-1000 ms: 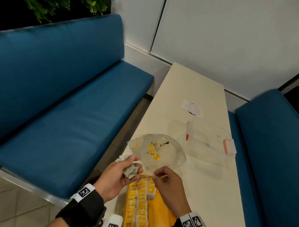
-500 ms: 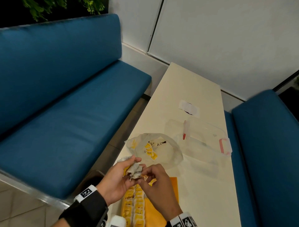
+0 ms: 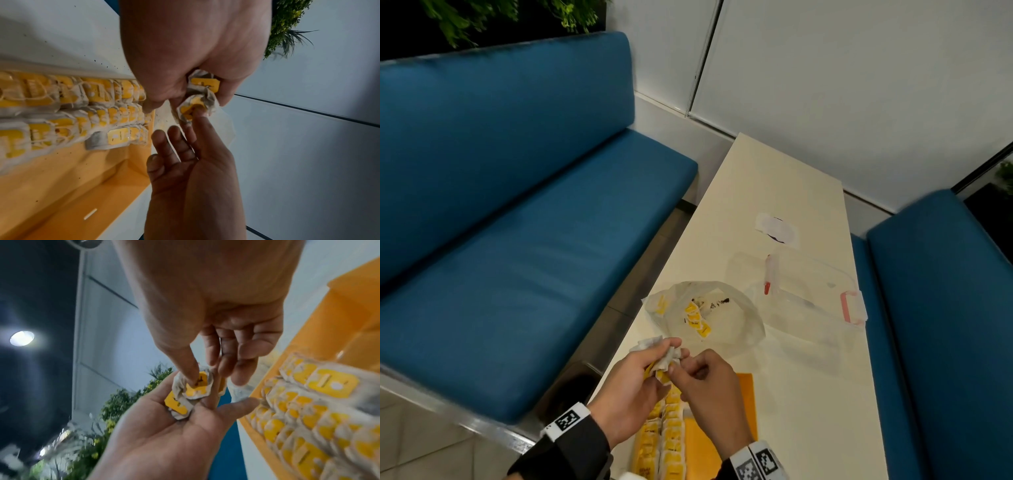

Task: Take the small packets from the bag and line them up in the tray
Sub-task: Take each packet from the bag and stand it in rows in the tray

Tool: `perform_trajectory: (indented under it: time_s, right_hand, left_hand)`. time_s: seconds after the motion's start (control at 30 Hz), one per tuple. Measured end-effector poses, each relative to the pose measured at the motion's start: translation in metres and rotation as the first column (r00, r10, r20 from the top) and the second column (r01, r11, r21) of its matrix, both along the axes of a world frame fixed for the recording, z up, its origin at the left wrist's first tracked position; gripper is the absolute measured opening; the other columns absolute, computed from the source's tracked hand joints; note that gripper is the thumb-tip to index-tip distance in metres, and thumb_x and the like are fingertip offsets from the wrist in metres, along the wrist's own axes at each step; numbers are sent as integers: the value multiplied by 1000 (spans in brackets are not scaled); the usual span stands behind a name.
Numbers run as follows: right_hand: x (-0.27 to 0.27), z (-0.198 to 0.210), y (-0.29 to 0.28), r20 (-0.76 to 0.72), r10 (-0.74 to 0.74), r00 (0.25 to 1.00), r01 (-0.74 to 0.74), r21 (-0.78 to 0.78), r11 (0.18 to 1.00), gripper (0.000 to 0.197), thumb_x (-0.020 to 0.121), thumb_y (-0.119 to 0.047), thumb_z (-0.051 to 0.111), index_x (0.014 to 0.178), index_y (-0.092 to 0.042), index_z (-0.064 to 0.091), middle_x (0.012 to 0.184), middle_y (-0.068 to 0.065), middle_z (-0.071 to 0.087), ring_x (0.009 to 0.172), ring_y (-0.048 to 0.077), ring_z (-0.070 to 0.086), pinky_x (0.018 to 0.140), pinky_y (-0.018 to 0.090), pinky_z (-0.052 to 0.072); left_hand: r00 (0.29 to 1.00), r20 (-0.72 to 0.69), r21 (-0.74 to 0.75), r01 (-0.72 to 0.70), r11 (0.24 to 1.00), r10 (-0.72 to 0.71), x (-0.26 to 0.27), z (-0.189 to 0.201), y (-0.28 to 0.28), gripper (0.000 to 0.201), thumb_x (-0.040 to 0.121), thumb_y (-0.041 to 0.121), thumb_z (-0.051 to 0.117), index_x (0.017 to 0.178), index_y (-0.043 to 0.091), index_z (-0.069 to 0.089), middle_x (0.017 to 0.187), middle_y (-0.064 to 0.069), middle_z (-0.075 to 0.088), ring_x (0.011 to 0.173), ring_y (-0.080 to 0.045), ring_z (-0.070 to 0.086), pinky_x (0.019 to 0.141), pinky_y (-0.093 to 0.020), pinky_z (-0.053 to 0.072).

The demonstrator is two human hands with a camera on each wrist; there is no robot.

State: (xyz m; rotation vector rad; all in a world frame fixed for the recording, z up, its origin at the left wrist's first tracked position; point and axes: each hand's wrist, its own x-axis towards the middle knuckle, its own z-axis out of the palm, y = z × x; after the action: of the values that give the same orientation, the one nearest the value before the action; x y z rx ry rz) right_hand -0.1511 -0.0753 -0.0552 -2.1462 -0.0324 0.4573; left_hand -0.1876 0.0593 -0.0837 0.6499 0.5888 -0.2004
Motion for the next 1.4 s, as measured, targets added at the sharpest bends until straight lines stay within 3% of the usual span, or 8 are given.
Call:
perform_trajectory:
  time_s: [0.17,0.4,0.6,0.7,0.83,1.0,1.23,1.4]
  right_hand:
    - [-3,9,7,-261,-49,964,103,195,975,23,87,-19,74,95,-2,61,76,11,75,63,24,72,46,25,44]
    - [-8,15,8,-391,-73,918,209,317,925,24,83,-3,74,101,-2,58,76,14,73,66,24,70,52,29,47]
    - [-4,18,3,-389,-111,915,252,334,908,16,82,10,63,97,3,62,79,16,63,59,20,65,54,29,52]
    - [0,15,0,-276,-130,952,207,274,939,20,81,7,66,98,-4,67,80,10,62,63,15,59,57,27,51]
    - [7,27,-9,167,41,985,-45,19,999,23,83,-3,70,94,-24,67,77,-3,68,73,7,64,69,19,52]
    - [17,41,-21,199,534,822,-416,-431,801,25,90,-12,58,105,-31,66,85,-10,69,83,6,63,77,27,54]
    - [26,57,-24,140,590,795,-496,-409,766,27,84,-13,66,102,-33,69,77,-13,73,78,1,60,72,19,50]
    - [20,50,-19,179,481,858,-436,-240,867,25,81,-10,72,92,-32,70,78,-12,73,72,6,59,70,18,50]
  left_hand:
    - [998,22,-55,-62,997,63,-1,6,-4,32,102,23,54,126,3,65,124,-19,71,114,-33,70,74,-38,57]
    - [986,41,-123,-158,980,164,-5,9,-1,30,102,20,53,123,3,64,125,-19,71,117,-29,70,109,-54,46]
    - [973,46,-109,-220,969,226,-8,10,5,23,96,11,59,117,3,64,119,-20,73,112,-27,72,88,-41,60]
    - [971,45,-117,-226,967,233,-10,9,8,25,89,8,64,114,3,65,117,-21,74,111,-28,72,87,-41,61]
    - [964,44,-55,-260,964,263,-12,1,14,21,93,4,63,113,3,66,113,-19,75,109,-30,73,98,-48,54]
    - [992,93,265,-104,959,82,-18,-1,26,14,94,6,67,107,5,71,88,-14,67,79,-20,66,73,-33,57]
    - [896,173,724,166,670,-409,-18,2,23,24,80,17,87,100,28,82,98,5,78,85,-5,71,70,-20,53]
    - [881,137,893,88,442,-452,-12,-7,10,15,76,25,89,77,35,78,81,13,68,77,-4,66,67,-20,48]
